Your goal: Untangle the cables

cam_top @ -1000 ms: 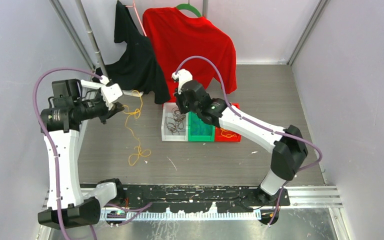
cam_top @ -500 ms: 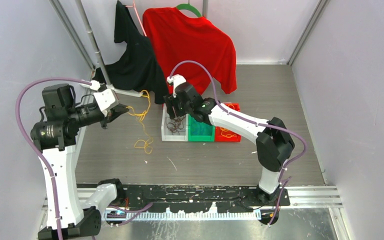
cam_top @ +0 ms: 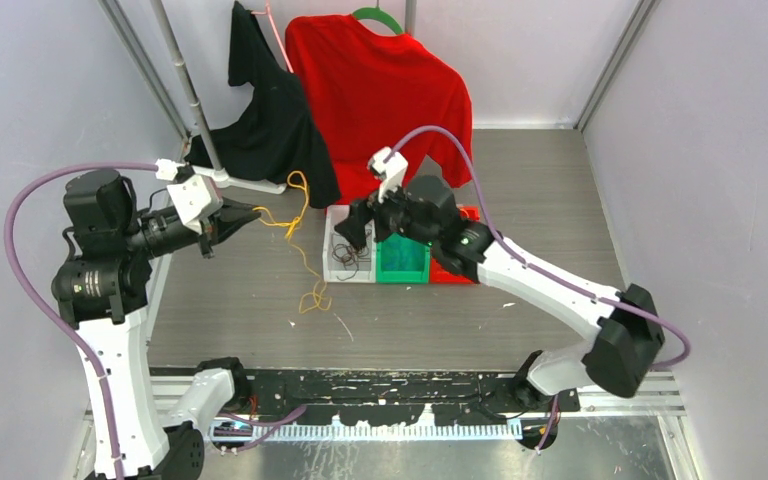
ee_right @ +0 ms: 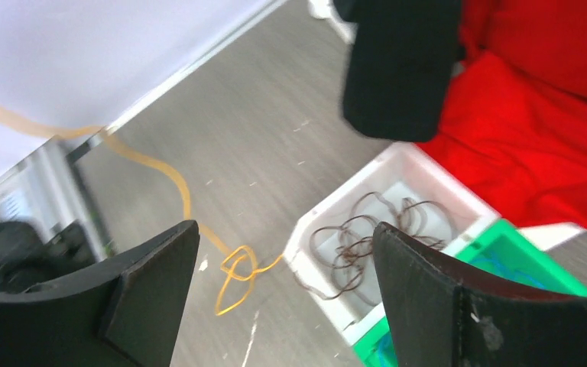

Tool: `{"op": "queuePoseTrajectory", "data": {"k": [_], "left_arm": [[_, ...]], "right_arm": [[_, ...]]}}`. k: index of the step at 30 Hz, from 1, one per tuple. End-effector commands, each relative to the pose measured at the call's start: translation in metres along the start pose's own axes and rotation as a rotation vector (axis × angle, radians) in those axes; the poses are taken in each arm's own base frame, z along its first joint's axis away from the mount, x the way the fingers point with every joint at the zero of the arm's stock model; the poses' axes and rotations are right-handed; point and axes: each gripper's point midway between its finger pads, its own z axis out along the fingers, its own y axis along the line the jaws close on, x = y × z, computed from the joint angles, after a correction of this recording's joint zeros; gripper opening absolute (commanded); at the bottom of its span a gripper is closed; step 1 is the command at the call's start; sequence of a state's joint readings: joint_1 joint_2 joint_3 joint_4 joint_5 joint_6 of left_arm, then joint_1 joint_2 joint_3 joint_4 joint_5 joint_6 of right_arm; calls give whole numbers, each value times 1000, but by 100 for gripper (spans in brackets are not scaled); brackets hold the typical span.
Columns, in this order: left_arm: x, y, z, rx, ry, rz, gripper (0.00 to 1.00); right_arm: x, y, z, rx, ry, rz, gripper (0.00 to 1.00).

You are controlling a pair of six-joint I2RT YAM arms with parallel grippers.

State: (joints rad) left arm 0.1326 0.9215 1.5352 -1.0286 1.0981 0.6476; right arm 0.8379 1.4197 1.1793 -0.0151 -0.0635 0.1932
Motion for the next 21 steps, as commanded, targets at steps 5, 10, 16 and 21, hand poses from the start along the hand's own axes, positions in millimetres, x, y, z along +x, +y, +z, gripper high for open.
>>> {"op": "queuePoseTrajectory", "data": {"k": [5, 10, 16, 21], "left_arm": [[-52, -13, -8, 39, -134, 17, 0], [-64, -14, -9, 47, -166, -11, 0], [-80, -15, -12, 48, -200, 9, 0], [-87, -18, -14, 53, -217, -2, 0]], "right_arm": [[7, 85, -39, -492, -75, -42, 92], [21, 112, -28, -539, -54, -65, 92], [36, 121, 4, -467, -50, -73, 83], [28, 107, 21, -364, -141, 12, 46]]}}
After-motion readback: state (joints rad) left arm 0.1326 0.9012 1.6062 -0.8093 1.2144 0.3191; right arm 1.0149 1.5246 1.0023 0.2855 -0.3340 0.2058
